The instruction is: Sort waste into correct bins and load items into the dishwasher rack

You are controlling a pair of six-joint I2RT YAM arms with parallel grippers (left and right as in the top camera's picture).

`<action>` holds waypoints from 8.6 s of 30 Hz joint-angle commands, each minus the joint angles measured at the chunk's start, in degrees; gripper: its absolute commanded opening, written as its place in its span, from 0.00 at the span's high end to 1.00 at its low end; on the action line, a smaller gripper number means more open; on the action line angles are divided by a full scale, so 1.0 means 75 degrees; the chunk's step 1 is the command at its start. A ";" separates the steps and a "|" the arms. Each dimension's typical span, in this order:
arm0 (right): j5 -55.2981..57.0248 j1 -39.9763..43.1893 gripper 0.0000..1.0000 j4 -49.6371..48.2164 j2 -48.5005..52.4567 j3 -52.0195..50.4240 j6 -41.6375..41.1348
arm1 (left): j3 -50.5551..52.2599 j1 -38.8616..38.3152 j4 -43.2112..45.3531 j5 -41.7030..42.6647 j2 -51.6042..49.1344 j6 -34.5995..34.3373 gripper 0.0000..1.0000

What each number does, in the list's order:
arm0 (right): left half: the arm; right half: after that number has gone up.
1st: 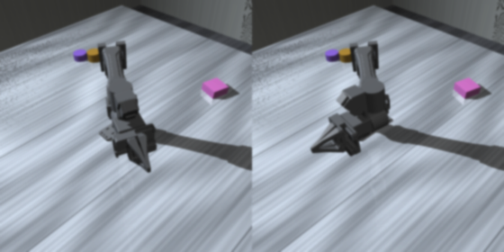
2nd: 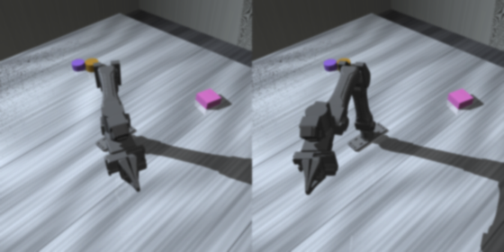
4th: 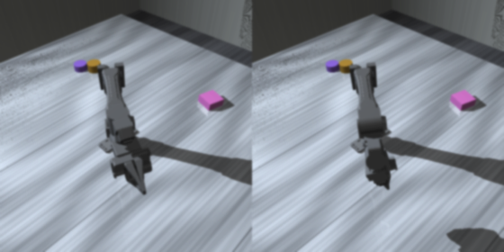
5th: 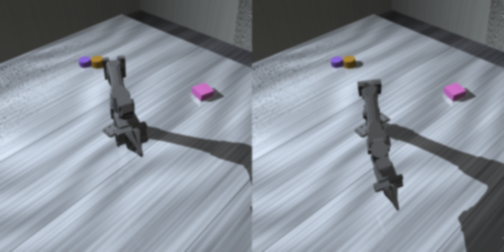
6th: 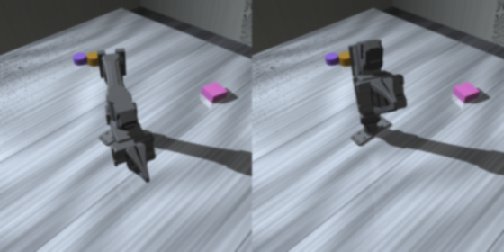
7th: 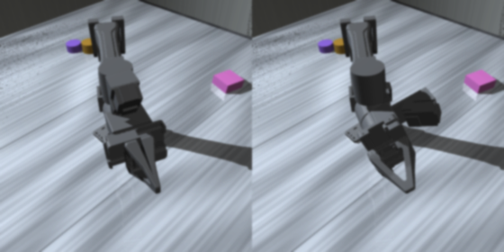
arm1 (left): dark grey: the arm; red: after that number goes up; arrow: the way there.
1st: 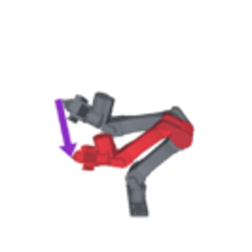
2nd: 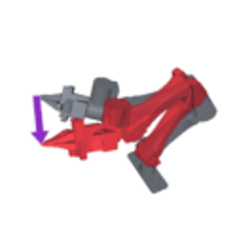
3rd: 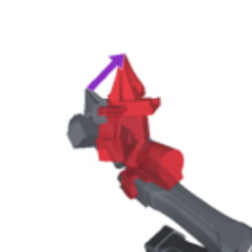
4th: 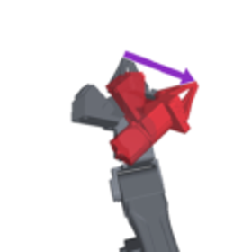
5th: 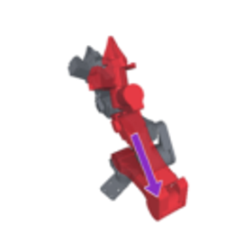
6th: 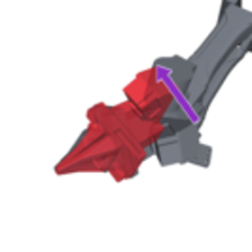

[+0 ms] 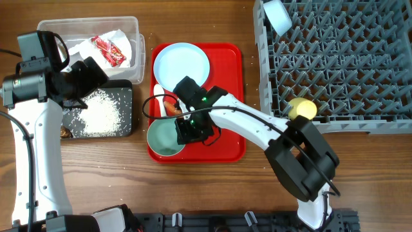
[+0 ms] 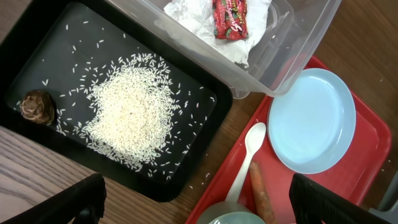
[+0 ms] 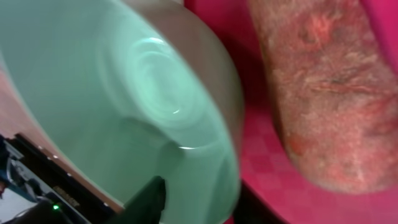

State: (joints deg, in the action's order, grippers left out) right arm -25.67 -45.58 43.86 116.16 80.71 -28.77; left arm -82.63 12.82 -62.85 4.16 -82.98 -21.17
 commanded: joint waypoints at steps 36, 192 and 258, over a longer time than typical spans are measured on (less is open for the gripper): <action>0.9859 0.4310 0.96 -0.0714 -0.3118 0.0487 0.2151 | -0.0061 0.0020 0.0146 0.0382 -0.0038 -0.0277 0.00; 0.1154 0.4100 0.15 0.0388 -0.1673 0.1029 0.2040 | 0.1145 -0.5257 0.1212 0.0175 -0.4185 -0.2238 0.37; 0.1169 0.4103 0.10 0.0618 -0.1673 0.1029 0.2436 | -0.0411 -0.4409 0.0565 0.0003 -0.3908 0.0108 0.42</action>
State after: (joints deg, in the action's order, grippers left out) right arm -16.12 -14.59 48.27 104.05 88.79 -11.66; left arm -86.41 -18.35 -59.33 4.21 -108.42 -19.62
